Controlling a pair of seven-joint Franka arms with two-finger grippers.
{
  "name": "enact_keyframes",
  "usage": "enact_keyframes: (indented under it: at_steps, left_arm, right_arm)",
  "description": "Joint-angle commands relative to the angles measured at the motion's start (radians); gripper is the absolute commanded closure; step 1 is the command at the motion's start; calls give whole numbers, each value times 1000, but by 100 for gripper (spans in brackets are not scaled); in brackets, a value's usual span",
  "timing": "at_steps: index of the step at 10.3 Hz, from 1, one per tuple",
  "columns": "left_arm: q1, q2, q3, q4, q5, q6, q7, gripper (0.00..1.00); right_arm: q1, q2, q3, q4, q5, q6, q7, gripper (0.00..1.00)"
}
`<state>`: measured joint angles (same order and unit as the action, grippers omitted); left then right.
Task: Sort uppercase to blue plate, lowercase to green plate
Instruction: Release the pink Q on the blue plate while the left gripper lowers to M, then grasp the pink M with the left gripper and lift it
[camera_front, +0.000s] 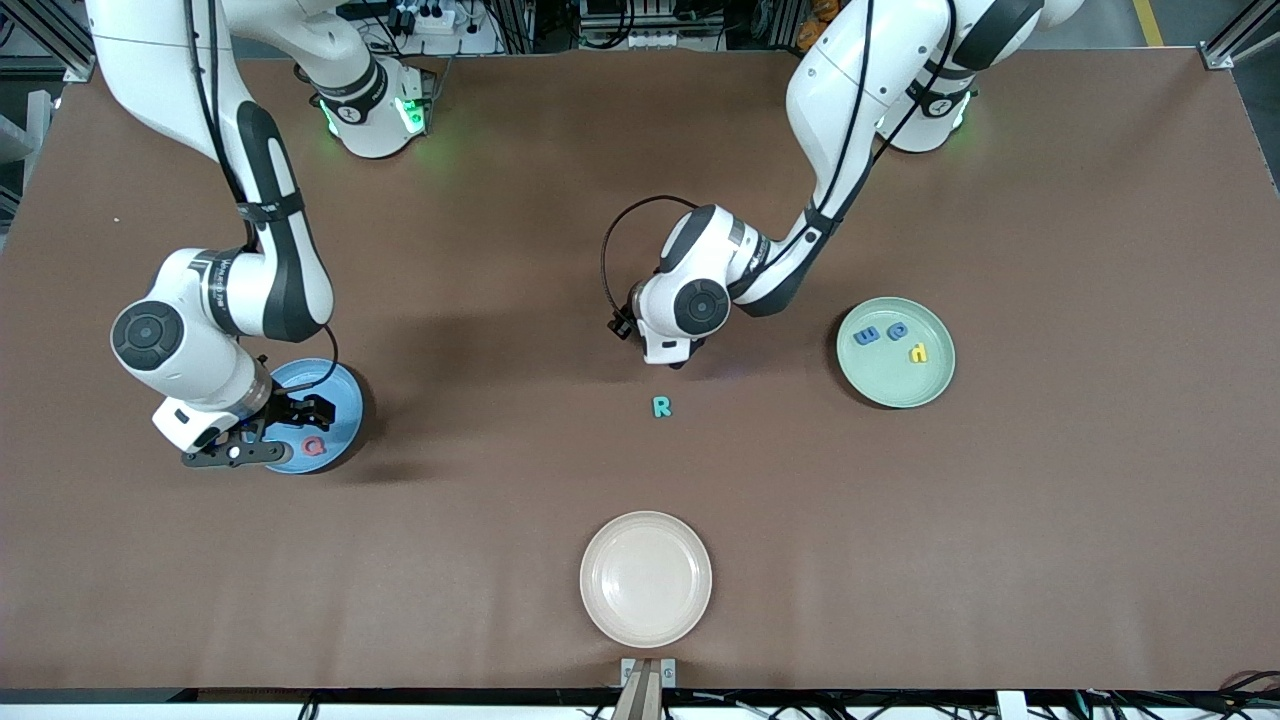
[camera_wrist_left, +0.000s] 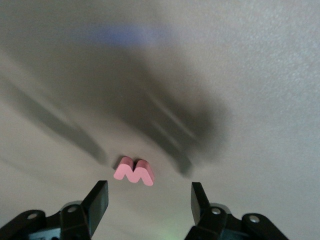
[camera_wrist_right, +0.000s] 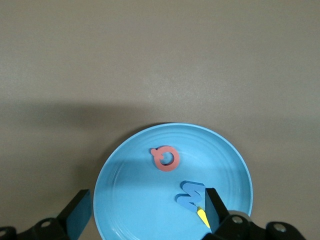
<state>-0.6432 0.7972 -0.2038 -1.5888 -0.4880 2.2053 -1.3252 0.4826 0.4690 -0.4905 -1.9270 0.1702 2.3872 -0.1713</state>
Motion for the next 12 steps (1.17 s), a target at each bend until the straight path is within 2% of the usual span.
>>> enact_keyframes:
  at_steps: [1, 4, 7, 10, 12]
  left_arm:
    - [-4, -3, 4, -10, -37, -18, 73, 25]
    - [-4, -3, 6, -14, -38, -71, 129, 25]
    - [-6, -3, 6, -23, -37, -70, 149, 26]
    - [-6, -1, 6, -23, -40, -64, 149, 36]
    - [-9, 5, 6, -26, -43, -44, 149, 38]
  right_arm:
    - [-13, -23, 9, -3, 17, -16, -20, 0]
    - [-12, -23, 10, -1, 17, -19, -21, 0]
    - [-12, -23, 10, 8, 17, -19, -20, 0]
    - [-12, -23, 10, 10, 17, -20, -22, 0]
    - [-12, -24, 10, 11, 17, -29, -22, 0]
